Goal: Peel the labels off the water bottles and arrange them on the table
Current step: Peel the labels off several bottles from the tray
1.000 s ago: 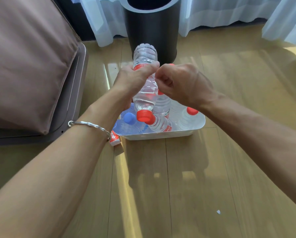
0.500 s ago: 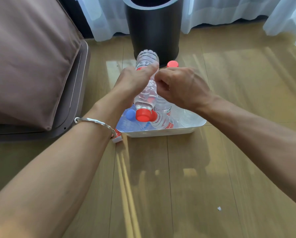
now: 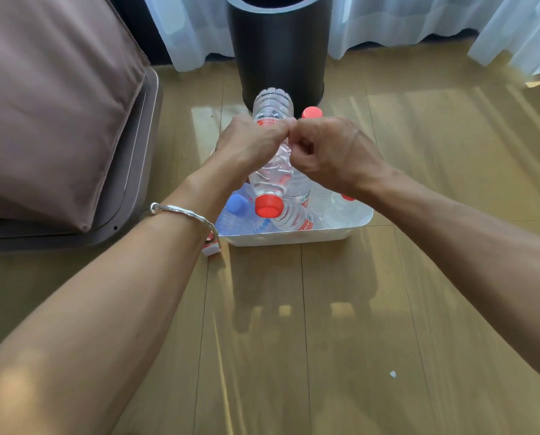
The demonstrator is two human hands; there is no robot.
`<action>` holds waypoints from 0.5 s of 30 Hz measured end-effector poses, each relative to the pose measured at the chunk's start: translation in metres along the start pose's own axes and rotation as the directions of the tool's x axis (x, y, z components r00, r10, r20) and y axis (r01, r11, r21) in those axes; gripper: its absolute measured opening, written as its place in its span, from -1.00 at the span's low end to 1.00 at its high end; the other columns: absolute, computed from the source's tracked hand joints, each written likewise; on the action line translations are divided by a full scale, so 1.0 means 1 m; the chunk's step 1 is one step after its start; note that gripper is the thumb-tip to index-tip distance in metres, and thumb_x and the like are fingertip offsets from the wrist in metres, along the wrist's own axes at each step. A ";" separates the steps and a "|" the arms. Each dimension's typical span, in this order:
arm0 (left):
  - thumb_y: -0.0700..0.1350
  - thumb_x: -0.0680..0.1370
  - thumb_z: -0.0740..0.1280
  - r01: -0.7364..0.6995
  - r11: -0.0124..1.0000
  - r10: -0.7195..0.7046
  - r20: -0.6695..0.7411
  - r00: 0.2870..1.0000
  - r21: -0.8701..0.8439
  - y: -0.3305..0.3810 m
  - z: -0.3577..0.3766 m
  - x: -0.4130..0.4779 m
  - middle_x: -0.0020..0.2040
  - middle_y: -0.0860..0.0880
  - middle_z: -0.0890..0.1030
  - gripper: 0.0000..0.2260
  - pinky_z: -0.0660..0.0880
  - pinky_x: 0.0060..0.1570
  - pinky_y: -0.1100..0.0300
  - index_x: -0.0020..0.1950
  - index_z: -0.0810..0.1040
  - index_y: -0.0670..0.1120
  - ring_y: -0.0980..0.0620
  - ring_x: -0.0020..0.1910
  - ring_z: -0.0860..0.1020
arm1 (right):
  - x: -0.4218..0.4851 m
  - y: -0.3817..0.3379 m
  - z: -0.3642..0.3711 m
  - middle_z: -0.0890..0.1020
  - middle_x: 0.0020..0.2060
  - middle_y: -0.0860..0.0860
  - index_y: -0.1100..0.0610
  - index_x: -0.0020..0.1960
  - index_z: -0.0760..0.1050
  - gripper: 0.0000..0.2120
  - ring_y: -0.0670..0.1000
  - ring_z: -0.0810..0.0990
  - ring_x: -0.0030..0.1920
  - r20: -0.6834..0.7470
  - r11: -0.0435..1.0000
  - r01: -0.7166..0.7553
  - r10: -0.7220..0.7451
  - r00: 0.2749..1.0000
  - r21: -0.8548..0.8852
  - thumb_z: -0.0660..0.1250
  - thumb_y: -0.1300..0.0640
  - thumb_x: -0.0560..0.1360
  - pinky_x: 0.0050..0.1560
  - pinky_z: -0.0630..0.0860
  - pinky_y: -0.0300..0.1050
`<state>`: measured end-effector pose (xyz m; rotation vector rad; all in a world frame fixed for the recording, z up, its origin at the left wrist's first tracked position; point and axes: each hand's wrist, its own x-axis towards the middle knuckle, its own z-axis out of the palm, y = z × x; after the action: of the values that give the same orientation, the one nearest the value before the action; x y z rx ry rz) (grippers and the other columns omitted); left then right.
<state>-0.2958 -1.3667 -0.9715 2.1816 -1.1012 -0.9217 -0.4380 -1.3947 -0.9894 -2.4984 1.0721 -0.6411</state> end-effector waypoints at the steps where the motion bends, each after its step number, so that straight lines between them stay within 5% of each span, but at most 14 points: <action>1: 0.26 0.42 0.36 0.014 1.000 -0.014 0.014 1.000 -0.002 0.000 -0.001 0.000 -0.28 0.03 0.47 -0.60 0.27 -0.43 0.21 -0.02 0.51 -0.05 0.04 -0.38 0.40 | 0.000 -0.001 -0.001 0.54 -0.35 0.07 0.19 -0.17 0.57 -0.85 0.08 0.49 -0.34 0.009 1.000 -0.006 0.006 1.000 0.002 0.24 0.20 0.49 -0.37 0.25 -0.16; 4: 0.23 0.39 0.39 0.051 0.999 -0.052 0.049 0.997 0.009 0.000 -0.006 -0.001 -0.21 -0.01 0.51 -0.53 0.36 -0.36 0.20 0.06 0.56 -0.12 -0.01 -0.28 0.48 | 0.001 -0.005 0.000 0.54 -0.35 0.03 0.17 -0.16 0.58 -0.85 0.04 0.48 -0.32 0.052 0.999 -0.028 0.027 0.998 0.026 0.25 0.19 0.51 -0.39 0.26 -0.27; 11: 0.18 0.43 0.40 0.093 0.993 -0.096 0.041 0.995 0.079 0.004 -0.010 0.000 -0.04 -0.07 0.54 -0.56 0.51 -0.08 0.12 0.12 0.49 -0.10 -0.09 -0.06 0.54 | 0.002 -0.013 0.005 0.47 -0.38 0.00 0.08 -0.24 0.44 -0.86 0.14 0.50 -0.30 0.061 0.998 -0.060 0.059 0.996 0.002 0.22 0.19 0.49 -0.31 0.34 -0.09; 15: 0.19 0.41 0.38 0.079 0.994 -0.079 -0.014 0.997 0.069 0.011 -0.014 0.001 -0.02 -0.05 0.55 -0.52 0.41 -0.26 0.18 0.18 0.53 -0.12 -0.07 -0.10 0.53 | 0.008 -0.016 0.004 0.47 -0.29 0.04 0.14 -0.15 0.50 -0.87 0.13 0.44 -0.22 -0.024 0.995 -0.078 0.076 0.997 -0.065 0.20 0.16 0.51 -0.23 0.42 0.04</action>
<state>-0.2903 -1.3711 -0.9553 2.2989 -1.0629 -0.9159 -0.4217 -1.3890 -0.9827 -2.4964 1.2096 -0.6216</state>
